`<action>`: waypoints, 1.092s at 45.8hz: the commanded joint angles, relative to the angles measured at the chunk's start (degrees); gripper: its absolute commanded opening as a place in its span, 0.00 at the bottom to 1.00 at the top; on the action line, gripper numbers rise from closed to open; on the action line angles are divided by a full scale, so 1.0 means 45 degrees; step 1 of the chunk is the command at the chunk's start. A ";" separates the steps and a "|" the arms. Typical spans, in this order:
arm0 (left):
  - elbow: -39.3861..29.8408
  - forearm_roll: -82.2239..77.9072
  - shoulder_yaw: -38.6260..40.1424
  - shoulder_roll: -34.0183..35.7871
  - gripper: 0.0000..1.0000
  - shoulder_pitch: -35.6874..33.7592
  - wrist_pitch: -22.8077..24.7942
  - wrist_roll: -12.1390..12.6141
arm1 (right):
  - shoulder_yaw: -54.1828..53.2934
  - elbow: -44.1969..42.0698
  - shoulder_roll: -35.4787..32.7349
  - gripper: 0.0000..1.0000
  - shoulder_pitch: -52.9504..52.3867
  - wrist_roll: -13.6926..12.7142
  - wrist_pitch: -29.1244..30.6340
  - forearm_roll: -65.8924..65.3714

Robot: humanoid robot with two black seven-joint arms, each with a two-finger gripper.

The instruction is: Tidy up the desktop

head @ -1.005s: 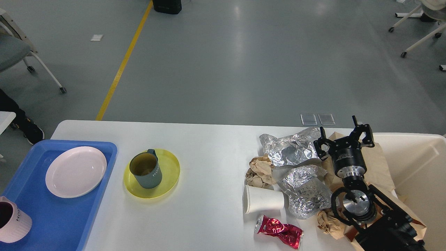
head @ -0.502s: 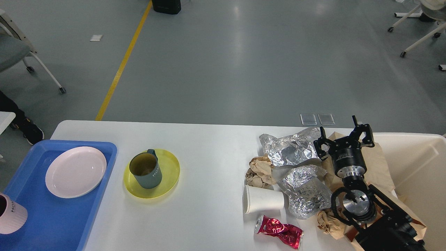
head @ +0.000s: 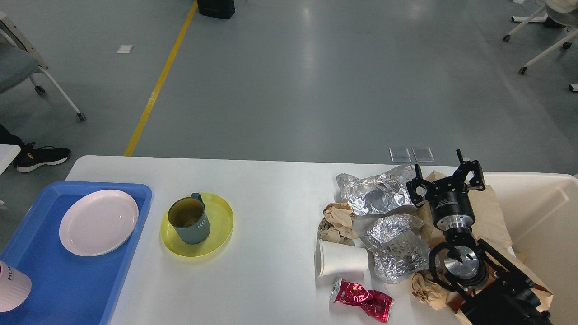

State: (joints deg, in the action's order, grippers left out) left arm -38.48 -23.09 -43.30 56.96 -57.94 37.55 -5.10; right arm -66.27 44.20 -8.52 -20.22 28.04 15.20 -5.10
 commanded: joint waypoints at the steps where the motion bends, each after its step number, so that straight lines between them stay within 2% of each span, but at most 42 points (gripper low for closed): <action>1: -0.0004 0.0014 0.0031 0.0233 0.96 -0.0094 0.0014 -0.0058 | 0.0000 0.0001 0.0000 1.00 0.0002 0.0000 0.0000 0.0000; 16: 0.0016 0.0053 0.0012 0.0312 0.96 -0.0114 -0.0084 -0.0038 | 0.0000 0.0001 0.0000 1.00 0.0002 0.0000 0.0000 0.0000; 23: -0.0198 0.0169 0.0051 0.0273 0.95 -0.0133 0.0210 -0.0078 | 0.0000 0.0001 0.0000 1.00 0.0002 0.0000 0.0000 0.0000; 27: -0.0316 0.0462 0.0032 0.0312 0.74 -0.0133 0.0345 -0.0058 | 0.0000 0.0001 0.0000 1.00 0.0002 0.0000 0.0000 0.0000; 30: -0.0414 0.0463 0.0012 0.0390 0.42 -0.0114 0.0385 0.0020 | 0.0000 0.0001 0.0000 1.00 0.0002 0.0000 0.0000 0.0000; 33: -0.0453 0.0463 0.0012 0.0487 0.20 -0.0114 0.0463 0.0117 | 0.0000 0.0001 0.0000 1.00 0.0002 0.0000 0.0000 0.0000; 37: -0.0453 0.0463 -0.0047 0.0585 0.00 -0.0172 0.0872 0.0137 | 0.0000 0.0001 0.0000 1.00 0.0002 0.0000 0.0000 0.0000; 44: -0.0433 0.0482 -0.0066 0.0702 0.00 -0.0211 0.1069 0.0196 | 0.0000 0.0001 0.0000 1.00 0.0002 0.0000 0.0000 0.0000; 48: -0.0433 0.0482 -0.0066 0.0703 0.00 -0.0211 0.0835 0.0196 | 0.0000 0.0001 0.0000 1.00 0.0002 0.0000 0.0000 0.0000; 49: -0.0414 0.0482 -0.0066 0.0703 0.02 -0.0211 0.0757 0.0196 | 0.0000 0.0001 0.0000 1.00 0.0002 0.0000 0.0000 0.0000; 50: -0.0414 0.0482 -0.0047 0.0703 0.11 -0.0211 0.0679 0.0176 | 0.0000 0.0001 0.0000 1.00 0.0002 0.0000 0.0000 0.0000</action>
State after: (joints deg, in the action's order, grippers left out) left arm -40.47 -20.95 -43.59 60.09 -58.87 42.01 -4.26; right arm -66.27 44.21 -8.52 -20.21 28.03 15.20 -5.10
